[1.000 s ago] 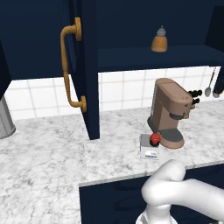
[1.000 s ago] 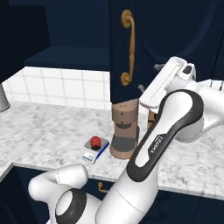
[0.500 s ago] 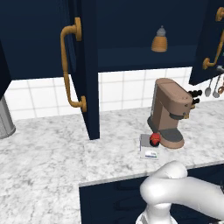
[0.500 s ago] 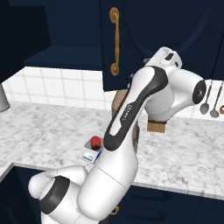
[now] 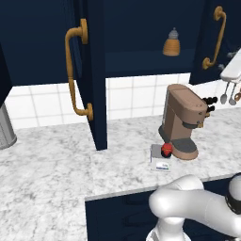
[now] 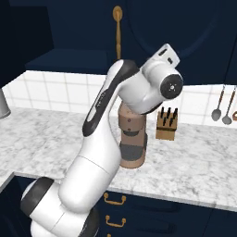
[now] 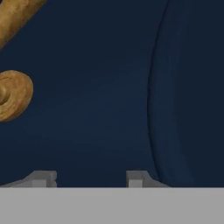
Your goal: Pick the jam and place it on the digital scale for weighing, and close the cabinet.
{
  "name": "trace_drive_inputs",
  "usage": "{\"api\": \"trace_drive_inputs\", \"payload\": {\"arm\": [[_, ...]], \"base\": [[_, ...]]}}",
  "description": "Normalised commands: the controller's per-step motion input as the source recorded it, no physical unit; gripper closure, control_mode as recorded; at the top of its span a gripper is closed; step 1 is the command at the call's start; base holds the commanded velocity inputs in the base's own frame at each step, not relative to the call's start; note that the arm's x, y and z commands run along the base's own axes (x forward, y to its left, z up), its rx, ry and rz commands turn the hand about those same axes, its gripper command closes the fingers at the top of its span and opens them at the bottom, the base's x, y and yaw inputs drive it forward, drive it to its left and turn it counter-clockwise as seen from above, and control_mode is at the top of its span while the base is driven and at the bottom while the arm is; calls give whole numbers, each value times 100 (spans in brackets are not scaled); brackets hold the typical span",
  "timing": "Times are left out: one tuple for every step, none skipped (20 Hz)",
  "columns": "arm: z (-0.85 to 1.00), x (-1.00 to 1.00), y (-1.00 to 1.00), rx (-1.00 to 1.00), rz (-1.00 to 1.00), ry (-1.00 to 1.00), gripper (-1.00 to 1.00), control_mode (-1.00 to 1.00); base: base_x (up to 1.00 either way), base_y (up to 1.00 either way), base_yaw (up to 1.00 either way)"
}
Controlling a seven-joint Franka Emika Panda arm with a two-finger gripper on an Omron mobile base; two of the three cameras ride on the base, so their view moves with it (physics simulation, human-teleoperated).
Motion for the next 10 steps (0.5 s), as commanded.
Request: {"api": "trace_drive_inputs", "payload": {"arm": [[-29, 92, 0, 0, -20, -2, -100, -100], [-28, 93, 0, 0, -18, -1, -100, -100], [-26, 90, 0, 0, -17, -2, -100, -100], [-26, 89, 0, 0, -15, -1, -100, -100], [-19, 84, 0, 0, -14, 0, -100, -100], [-14, 84, -5, 0, -13, 0, -100, -100], [-15, 91, -8, 0, -11, 0, -100, -100], [-22, 100, -6, 0, -9, 0, -100, -100], [-27, 100, -9, 0, -8, 0, -100, -100], [-24, 100, -14, 0, -9, 0, -100, -100]], "base": [[0, 0, 0], [0, 0, 0], [0, 0, 0], [0, 0, 0], [0, 0, 0], [0, 0, 0], [0, 0, 0], [0, 0, 0], [0, 0, 0], [0, 0, 0]]}}
